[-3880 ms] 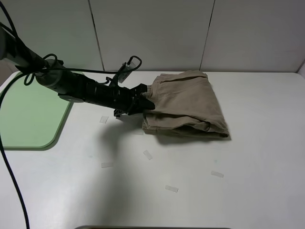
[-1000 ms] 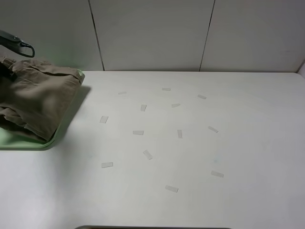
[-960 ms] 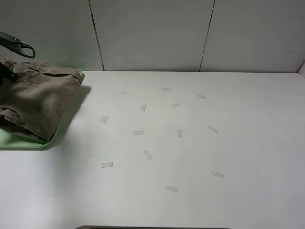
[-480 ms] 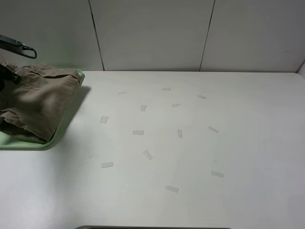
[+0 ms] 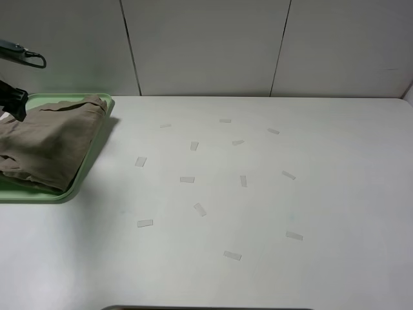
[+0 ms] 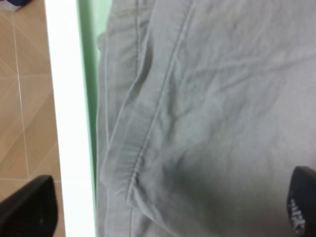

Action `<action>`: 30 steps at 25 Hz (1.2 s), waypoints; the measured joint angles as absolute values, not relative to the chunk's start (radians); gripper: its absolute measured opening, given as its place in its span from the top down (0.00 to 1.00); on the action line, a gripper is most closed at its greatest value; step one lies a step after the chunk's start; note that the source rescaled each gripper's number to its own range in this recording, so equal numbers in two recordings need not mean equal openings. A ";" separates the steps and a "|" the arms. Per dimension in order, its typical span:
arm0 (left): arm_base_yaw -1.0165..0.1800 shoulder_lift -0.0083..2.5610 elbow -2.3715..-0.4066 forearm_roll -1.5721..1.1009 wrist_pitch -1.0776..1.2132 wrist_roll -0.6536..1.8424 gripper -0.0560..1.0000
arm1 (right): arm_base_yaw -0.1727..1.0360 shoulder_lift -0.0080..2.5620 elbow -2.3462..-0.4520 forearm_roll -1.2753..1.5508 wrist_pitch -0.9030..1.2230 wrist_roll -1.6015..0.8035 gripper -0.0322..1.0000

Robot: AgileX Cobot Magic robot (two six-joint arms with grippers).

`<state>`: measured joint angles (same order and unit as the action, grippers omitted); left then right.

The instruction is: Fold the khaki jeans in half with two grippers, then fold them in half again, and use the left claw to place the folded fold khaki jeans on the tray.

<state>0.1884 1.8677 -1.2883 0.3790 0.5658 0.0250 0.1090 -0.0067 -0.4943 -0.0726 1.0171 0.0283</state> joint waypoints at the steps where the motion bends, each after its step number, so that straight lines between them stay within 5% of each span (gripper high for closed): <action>1: 0.188 1.860 -1.288 0.379 0.566 0.022 0.03 | 0.109 -0.007 -0.494 -0.073 1.017 0.028 0.00; 9: 0.174 1.720 -1.253 0.375 0.526 -0.033 0.02 | 0.109 -0.007 -0.494 -0.073 1.017 0.028 0.00; 21: 0.170 1.264 -0.935 0.215 0.247 0.027 0.02 | 0.109 -0.007 -0.494 -0.073 1.017 0.028 0.00; 30: 0.170 0.816 -0.769 0.127 0.320 0.044 0.02 | 0.109 -0.007 -0.494 -0.073 1.017 0.028 0.00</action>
